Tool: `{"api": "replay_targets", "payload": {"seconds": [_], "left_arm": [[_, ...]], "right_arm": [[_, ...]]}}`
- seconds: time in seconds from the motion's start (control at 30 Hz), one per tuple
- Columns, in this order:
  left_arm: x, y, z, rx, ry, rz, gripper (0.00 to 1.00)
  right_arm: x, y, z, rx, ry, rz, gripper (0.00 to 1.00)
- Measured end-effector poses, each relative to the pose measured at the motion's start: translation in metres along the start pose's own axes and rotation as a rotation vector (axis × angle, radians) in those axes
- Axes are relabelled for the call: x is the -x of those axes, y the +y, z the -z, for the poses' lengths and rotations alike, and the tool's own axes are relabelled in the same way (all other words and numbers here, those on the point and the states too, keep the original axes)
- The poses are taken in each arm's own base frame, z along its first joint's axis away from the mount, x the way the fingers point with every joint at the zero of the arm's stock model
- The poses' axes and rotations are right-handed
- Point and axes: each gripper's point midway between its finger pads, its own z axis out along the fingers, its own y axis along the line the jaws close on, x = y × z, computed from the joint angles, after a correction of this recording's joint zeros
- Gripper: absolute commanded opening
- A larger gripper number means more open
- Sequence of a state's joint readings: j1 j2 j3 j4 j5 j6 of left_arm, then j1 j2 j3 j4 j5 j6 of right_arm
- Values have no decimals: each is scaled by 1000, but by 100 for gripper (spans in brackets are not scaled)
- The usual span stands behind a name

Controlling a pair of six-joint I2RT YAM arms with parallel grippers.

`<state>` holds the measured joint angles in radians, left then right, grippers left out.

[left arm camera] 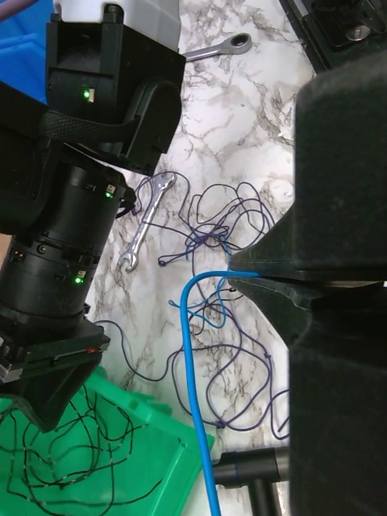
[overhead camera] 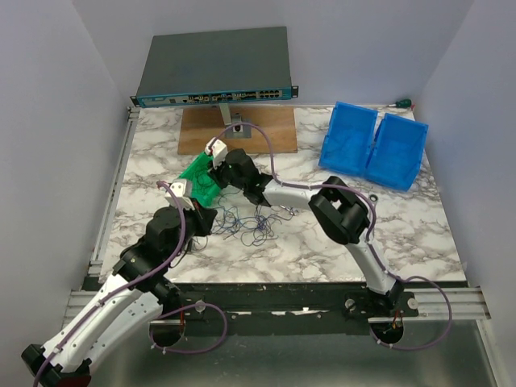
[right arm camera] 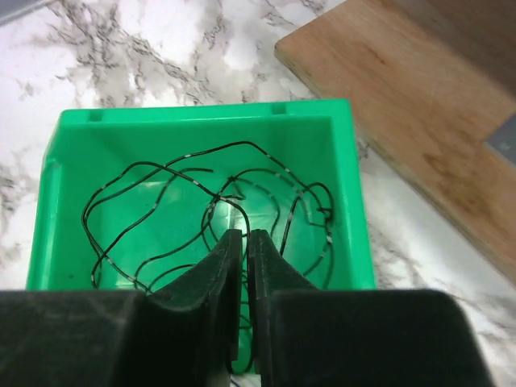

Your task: Untangle the cables

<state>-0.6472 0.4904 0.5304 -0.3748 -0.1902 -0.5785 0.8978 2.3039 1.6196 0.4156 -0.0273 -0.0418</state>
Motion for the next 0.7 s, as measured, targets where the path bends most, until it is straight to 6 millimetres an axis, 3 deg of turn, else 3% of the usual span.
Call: {"api": "replay_targets", "payload": {"seconds": [0.07,0.17,0.33,0.43,0.53,0.7], "left_arm": [[4,-2,1,-5,-8,-1,0],[6,-3,2,-7,-12,-4,0],[5,-3,0,-3,-6,-5,0],[8,-4,1,-2,-3,-7,0],[17,-9,3,-12,-20,-9,0],[30,-15,6,-31,-51,-13,0]], "right_arm": [[4,-1,0,1,26,10,49],[19,-1,-2,2,35,7,52],[49,1,0,13,35,-32,76],[61,4,13,20,50,-64,84],[71,5,40,19,60,-96,85],[76,5,116,-15,84,-160,85]]}}
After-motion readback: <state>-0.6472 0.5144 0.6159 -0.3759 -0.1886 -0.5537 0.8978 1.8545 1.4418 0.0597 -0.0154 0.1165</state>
